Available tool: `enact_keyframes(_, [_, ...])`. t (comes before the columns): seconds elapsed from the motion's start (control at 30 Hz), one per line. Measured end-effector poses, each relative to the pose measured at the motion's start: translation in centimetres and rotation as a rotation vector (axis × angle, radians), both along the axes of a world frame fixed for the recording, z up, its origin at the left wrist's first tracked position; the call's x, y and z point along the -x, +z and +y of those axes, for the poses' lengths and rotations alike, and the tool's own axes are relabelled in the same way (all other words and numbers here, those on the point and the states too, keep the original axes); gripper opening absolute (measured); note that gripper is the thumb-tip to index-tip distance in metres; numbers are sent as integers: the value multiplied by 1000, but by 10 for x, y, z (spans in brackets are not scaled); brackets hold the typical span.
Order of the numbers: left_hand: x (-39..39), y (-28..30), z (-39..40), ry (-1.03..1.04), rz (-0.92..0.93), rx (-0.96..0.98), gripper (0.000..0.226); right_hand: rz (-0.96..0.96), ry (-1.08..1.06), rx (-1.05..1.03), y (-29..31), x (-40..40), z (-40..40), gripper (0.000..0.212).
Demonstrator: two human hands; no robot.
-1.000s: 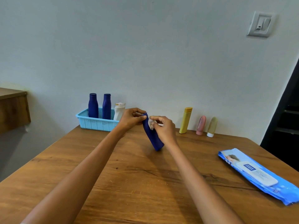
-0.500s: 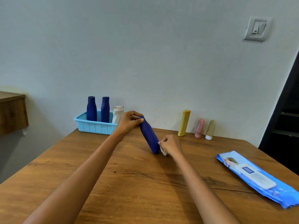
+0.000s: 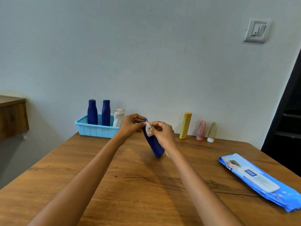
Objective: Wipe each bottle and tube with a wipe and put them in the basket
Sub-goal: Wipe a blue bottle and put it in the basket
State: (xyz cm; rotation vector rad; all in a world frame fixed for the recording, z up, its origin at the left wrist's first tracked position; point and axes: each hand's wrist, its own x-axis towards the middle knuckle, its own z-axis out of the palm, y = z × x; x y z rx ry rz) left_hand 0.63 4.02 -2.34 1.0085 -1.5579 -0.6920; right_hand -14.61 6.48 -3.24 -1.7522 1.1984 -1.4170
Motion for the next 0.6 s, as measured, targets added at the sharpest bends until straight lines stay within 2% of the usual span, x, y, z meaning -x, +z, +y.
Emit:
enact_keyframes(0.07, [-4,1,2,-30,-51,7,18,-64,-70,29,-2,2,-1,20])
enact_keyframes(0.2, [-10,5,6,-146,-110,2,35,-212,-200,12,-3,9,-5,16])
enact_keyframes(0.3, [-7,8,8,-182,-153,15,33,-200,-188,-55,-5,10,-5,9])
enact_keyframes(0.37, [-2,9,9,-168,-156,26,31,-185,-151,-57,-5,9,-3,13])
enact_keyframes(0.47, [4,9,8,-146,-152,35,33,-199,-117,-5,-3,8,-3,13])
enact_keyframes(0.6, [9,12,9,-163,-105,17,32,-145,-176,114,-4,8,-3,11])
